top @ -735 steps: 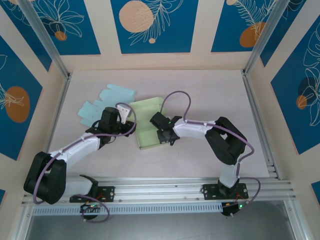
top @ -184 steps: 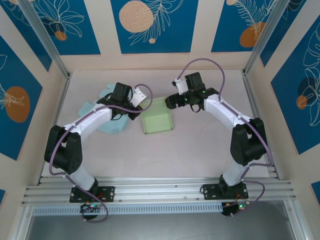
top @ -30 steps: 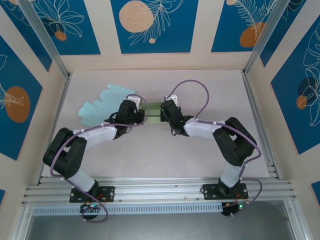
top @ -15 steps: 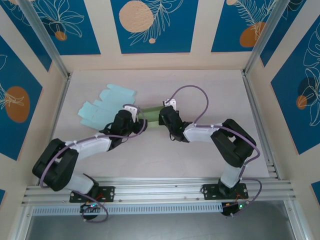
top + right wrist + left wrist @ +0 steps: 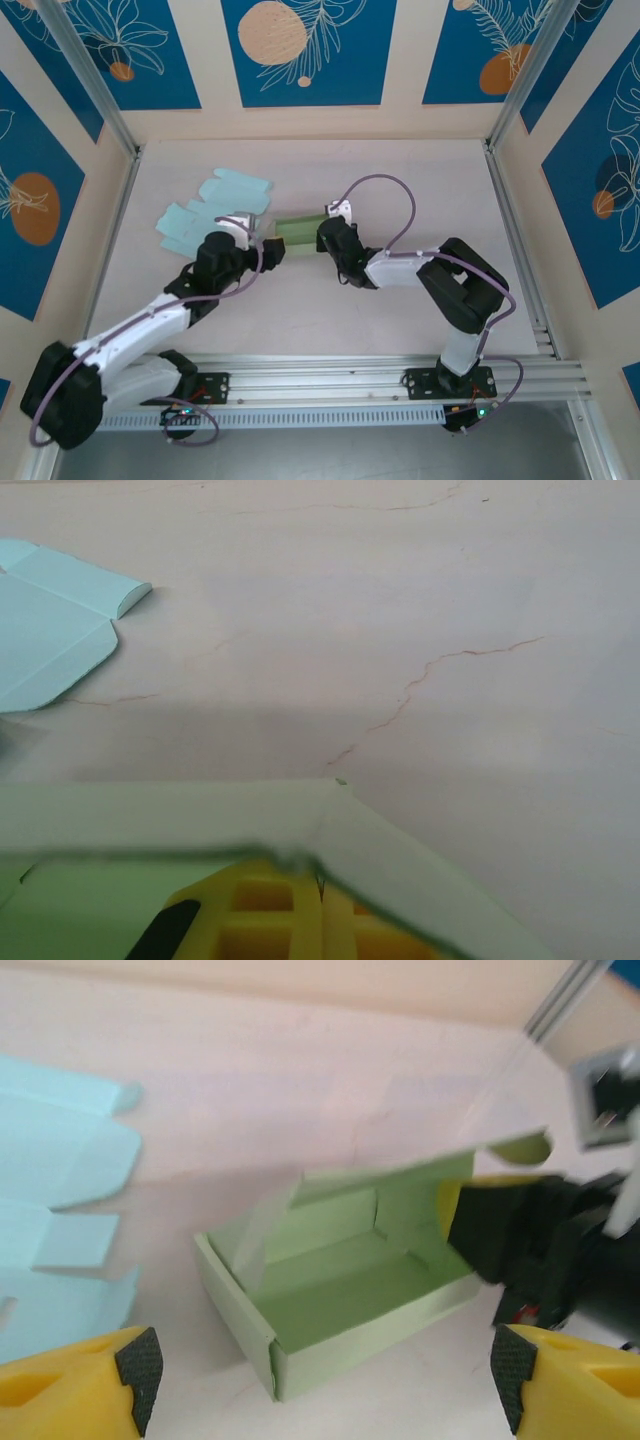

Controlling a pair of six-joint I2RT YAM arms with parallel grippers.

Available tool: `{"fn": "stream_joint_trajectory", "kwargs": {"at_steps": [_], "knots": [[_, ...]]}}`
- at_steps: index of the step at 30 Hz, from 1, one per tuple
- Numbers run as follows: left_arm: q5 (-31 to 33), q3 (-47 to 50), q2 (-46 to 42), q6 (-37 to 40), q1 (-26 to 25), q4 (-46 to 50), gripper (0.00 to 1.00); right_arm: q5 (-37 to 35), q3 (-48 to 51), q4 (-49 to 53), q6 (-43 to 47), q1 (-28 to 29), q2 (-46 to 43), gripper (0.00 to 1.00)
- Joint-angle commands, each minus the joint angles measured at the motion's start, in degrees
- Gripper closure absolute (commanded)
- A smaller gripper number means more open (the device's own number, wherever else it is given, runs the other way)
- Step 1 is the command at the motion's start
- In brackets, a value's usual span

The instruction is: Fold the paper box

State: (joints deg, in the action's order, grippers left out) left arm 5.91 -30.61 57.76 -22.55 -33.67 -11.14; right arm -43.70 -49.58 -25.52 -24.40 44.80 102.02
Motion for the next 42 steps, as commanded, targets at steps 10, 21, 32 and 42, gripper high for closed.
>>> {"fn": "stream_joint_trajectory", "kwargs": {"at_steps": [10, 21, 32, 42], "knots": [[-1.29, -27.66, 13.27, 10.32, -0.05, 18.8, 0.3, -3.73, 4.05, -0.77, 2.23, 2.26, 3.84, 1.0], [-12.32, -36.24, 33.71, 6.61, 1.17, 21.03, 0.64, -7.31, 4.09, -0.33, 1.73, 4.08, 5.99, 1.0], [-13.46, -27.21, 36.68, 0.63, 1.23, 13.05, 0.76, -13.61, 5.36, 2.09, -1.12, 6.62, 6.59, 0.98], [-13.3, -25.43, 40.1, -0.88, 1.19, 9.76, 0.8, -19.43, 6.07, 3.07, -1.27, 10.67, 6.01, 0.62]]}}
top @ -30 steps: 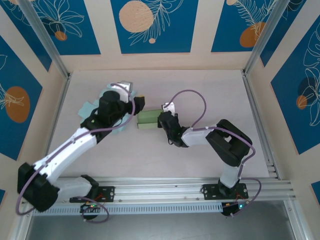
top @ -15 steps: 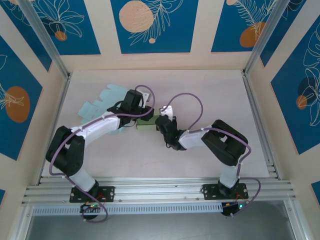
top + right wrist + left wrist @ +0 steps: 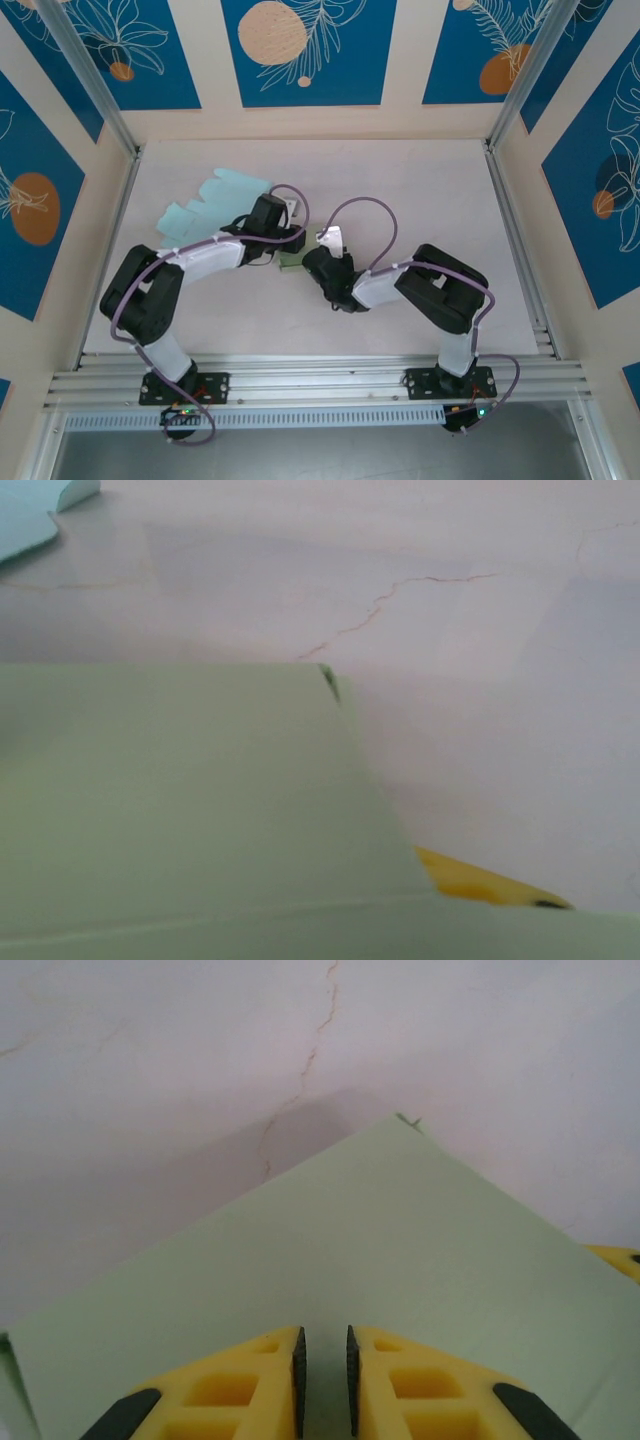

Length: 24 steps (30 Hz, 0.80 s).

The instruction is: Fold the paper box

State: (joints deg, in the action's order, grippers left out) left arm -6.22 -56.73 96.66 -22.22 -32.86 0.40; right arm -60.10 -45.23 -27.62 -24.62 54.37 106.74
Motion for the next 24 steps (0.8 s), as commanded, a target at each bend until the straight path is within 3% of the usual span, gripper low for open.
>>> {"fn": "stream_joint_trajectory", "kwargs": {"at_steps": [1, 9, 18, 24], "knots": [[-1.11, 0.74, 1.49, -1.33, 0.36, -1.94, 0.81, -3.18, 1.77, 5.27, -0.96, 1.41, 1.06, 0.6], [0.05, 2.03, 3.13, -2.46, 0.42, -5.37, 0.86, -5.12, 3.49, 6.35, -0.96, 3.32, -3.42, 0.42], [1.7, 3.82, 4.84, -2.92, 0.36, -10.31, 0.89, -4.94, 4.95, 11.33, -2.89, 5.34, -9.73, 0.14], [2.43, 3.56, 6.14, -2.66, 0.42, -11.19, 0.89, -4.92, 4.96, 14.98, -1.67, 8.17, -15.41, 0.07]]}}
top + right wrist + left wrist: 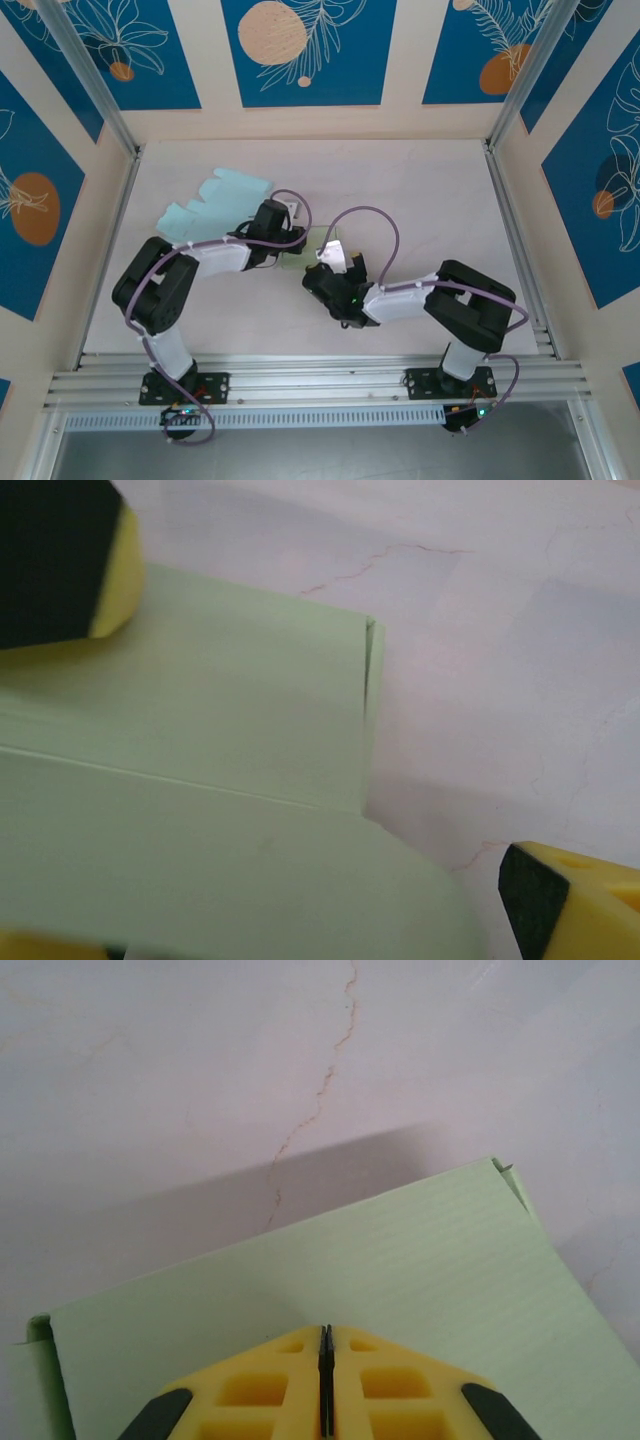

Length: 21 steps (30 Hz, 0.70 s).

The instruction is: Fold the paper box

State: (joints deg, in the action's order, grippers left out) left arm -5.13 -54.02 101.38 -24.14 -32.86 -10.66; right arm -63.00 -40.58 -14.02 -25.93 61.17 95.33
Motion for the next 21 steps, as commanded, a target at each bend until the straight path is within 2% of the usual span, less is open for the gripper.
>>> {"fn": "stream_joint_trajectory", "kwargs": {"at_steps": [1, 5, 8, 13, 17, 21], "knots": [[1.35, 0.87, 1.53, -0.64, 0.4, -0.32, 0.89, -1.91, 0.41, 2.36, -0.48, 2.02, -5.5, 0.06], [1.34, 1.48, 1.89, -0.43, 0.41, -1.69, 0.9, 0.58, 0.84, 6.81, -0.35, 3.12, -12.54, 0.06], [1.39, 2.61, 1.57, 0.3, 0.43, -3.36, 0.9, 4.82, -0.34, 12.23, -1.16, 1.53, -17.31, 0.06], [1.55, 4.02, 0.75, 0.72, 0.38, -5.69, 0.9, 16.55, -4.83, 20.81, -3.01, -7.36, -19.61, 0.1], [0.91, 2.97, 0.97, 0.51, 0.31, -5.13, 0.9, 29.24, -8.5, 23.77, -3.52, -16.75, -16.5, 0.19], [0.45, 2.27, -0.74, -0.11, 0.25, -3.54, 0.85, 41.22, -11.35, 24.44, -3.91, -23.85, -11.89, 0.21]]}}
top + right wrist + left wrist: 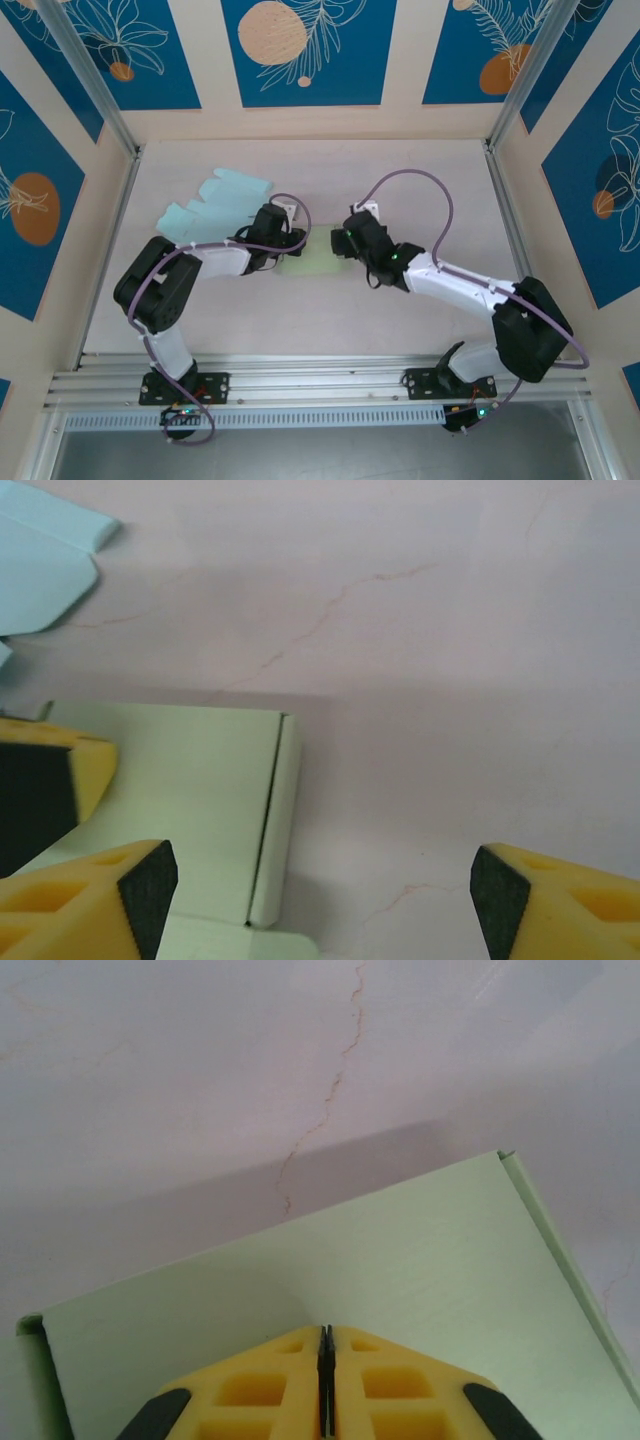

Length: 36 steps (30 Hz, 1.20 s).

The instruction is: Fold the paper box

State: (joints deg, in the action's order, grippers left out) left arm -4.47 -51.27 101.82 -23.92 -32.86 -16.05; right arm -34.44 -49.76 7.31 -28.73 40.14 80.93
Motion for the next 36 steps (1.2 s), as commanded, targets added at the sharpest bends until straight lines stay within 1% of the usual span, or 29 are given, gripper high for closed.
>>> {"fn": "stream_joint_trajectory", "kwargs": {"at_steps": [1, 3, 6, 8, 10, 13, 15, 19, 21, 25, 36], "knots": [[-0.51, -0.74, -1.9, -0.4, 0.26, 2.55, 0.82, 15.11, -2.71, 3.07, -0.98, -3.82, 3.41, 0.21], [-1.13, -1.41, -4.07, -0.49, 0.3, 4.64, 0.72, 18.57, -4.01, 2.97, -0.89, -5.35, 5.43, 0.22], [-1.46, -2.11, -7.82, -0.57, 0.26, 7.84, 0.56, 21.75, -5.23, 2.9, -0.54, -6.79, 7.72, 0.21], [-1.68, -2.43, -10.12, -0.28, 0.27, 9.6, 0.48, 23.67, -5.85, 2.54, -0.71, -7.54, 8.98, 0.21], [-1.7, -2.76, -12.04, -0.07, 0.26, 11.23, 0.45, 25.79, -6.22, 1.99, -0.89, -8.35, 10.06, 0.21], [0.01, -2.42, -14.45, 0.58, 0.32, 13.41, 0.44, 27.96, -6.57, 1.18, -1.17, -9.11, 11.53, 0.21], [3.27, -2.35, -15.32, 1.02, 0.35, 15.76, 0.44, 28.23, -7.01, 1.31, -1.15, -9.37, 12.52, 0.21], [11.79, -2.66, -14.96, 0.59, 0.5, 23.09, 0.44, 28.97, -7.29, 1.14, -0.99, -9.65, 14.71, 0.21], [13.23, -2.38, -14.07, 0.13, 0.61, 25.12, 0.44, 29.29, -7.28, 0.97, -0.98, -9.78, 15.71, 0.21], [11.78, -0.6, -12.08, -1.03, 1.19, 24.99, 0.45, 30.29, -6.8, 0.2, -1.22, -9.8, 17.49, 0.23], [1.49, 4.69, -6.11, -5.81, 4.49, 16.12, 0.65, 33.33, -5.18, -2.51, -2.54, -10.76, 19.88, 0.24]]}}
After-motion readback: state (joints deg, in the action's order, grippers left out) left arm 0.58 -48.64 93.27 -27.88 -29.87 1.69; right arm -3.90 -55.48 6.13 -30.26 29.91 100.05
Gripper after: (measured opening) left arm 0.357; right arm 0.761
